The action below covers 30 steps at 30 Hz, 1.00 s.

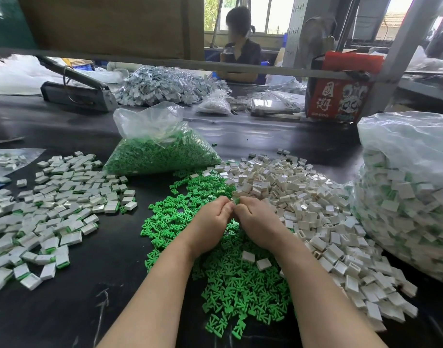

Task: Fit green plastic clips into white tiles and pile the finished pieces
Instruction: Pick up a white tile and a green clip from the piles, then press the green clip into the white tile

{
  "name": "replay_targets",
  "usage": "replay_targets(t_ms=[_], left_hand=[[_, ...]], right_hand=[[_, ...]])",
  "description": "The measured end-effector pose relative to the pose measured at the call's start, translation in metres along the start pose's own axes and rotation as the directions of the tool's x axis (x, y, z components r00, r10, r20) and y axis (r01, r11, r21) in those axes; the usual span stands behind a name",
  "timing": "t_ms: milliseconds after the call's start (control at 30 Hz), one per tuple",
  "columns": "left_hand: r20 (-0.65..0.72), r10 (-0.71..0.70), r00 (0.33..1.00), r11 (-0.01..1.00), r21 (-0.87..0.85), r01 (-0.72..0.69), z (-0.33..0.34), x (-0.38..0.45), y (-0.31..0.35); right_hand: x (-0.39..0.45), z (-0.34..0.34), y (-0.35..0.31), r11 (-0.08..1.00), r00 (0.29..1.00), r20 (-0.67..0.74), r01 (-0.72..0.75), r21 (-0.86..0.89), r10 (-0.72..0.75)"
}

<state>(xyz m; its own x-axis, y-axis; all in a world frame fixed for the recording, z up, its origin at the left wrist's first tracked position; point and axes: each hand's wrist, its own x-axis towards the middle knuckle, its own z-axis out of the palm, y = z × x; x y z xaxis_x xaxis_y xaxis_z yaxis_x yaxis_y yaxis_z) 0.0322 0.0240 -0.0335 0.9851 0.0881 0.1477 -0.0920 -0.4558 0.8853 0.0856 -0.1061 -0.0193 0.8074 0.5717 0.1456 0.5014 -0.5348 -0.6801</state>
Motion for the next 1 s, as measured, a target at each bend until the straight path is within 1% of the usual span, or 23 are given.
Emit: replay_targets(t_ms=[233,333,633,767,1000], left_hand=[[-0.076,0.01,0.997,0.996,0.087,-0.003,0.0063,0.0002,0.0016],[-0.093,0.004,0.996,0.996,0.094,0.005,0.0065,0.0006,0.0012],[-0.059,-0.031,0.998,0.997,0.065,0.035,0.0067,0.0045,-0.0039],[-0.047,-0.016,0.999,0.998,0.056,0.018,0.0052,0.0043,-0.0037],[-0.01,-0.015,1.0,1.0,0.018,0.015,0.0016,0.0034,-0.0049]], right_hand=[[-0.0013,0.0036,-0.0039,0.994,0.999,-0.028,-0.034,-0.102,0.031],[-0.0028,0.0041,-0.006,0.991,0.999,-0.034,-0.038,-0.13,0.034],[-0.0048,0.0045,-0.0067,0.984,0.998,-0.051,-0.036,-0.177,0.028],[-0.0058,0.0036,-0.0074,0.981,0.998,-0.06,-0.029,-0.19,0.018],[-0.0067,-0.0005,-0.0089,0.983,1.0,-0.023,-0.014,-0.185,0.01]])
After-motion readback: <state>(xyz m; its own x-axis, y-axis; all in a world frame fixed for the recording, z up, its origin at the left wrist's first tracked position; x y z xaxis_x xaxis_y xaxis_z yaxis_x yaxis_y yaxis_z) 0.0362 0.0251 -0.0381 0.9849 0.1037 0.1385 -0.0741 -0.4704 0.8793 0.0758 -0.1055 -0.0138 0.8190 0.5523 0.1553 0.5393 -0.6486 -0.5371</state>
